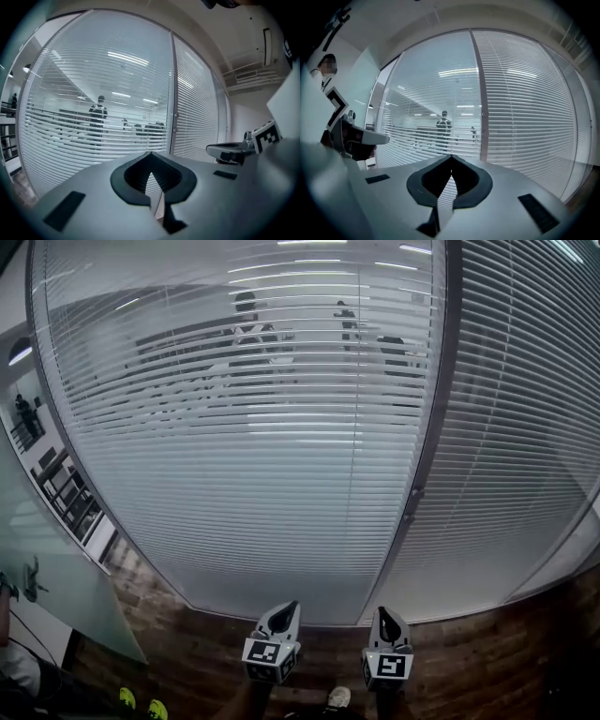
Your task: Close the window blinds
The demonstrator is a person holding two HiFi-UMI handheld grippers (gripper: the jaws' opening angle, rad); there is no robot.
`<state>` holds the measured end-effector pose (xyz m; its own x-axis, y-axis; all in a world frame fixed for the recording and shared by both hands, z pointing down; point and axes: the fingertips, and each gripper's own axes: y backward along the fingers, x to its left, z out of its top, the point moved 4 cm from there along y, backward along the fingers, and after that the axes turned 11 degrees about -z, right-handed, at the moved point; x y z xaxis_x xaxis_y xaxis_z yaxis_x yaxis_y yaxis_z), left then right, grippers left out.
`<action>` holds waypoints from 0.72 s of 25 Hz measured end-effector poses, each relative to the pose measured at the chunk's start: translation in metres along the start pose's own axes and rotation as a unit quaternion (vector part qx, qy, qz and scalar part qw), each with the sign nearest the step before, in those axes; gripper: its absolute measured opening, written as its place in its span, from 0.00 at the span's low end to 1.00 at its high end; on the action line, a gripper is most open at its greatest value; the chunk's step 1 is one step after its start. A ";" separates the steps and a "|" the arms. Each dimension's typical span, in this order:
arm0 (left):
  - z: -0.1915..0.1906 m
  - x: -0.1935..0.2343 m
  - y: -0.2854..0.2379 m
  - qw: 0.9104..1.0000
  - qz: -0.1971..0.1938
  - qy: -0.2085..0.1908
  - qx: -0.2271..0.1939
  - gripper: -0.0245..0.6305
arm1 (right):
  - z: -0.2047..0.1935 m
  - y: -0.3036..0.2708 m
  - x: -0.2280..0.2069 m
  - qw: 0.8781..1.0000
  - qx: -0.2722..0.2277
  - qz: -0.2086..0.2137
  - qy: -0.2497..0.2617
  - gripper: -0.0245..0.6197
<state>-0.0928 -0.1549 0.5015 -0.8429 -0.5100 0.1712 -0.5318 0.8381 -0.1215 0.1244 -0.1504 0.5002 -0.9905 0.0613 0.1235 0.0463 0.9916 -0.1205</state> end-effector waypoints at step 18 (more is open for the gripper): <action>0.015 0.008 -0.081 0.999 0.024 -0.020 0.015 0.04 | 0.022 -0.077 -0.029 0.996 -0.069 0.048 -0.028 0.04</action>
<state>-0.0582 -0.2297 0.4978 -0.8697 -0.4774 0.1250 -0.4925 0.8560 -0.1575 0.1466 -0.2311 0.4839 -0.9862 0.1533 0.0630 0.1541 0.9880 0.0082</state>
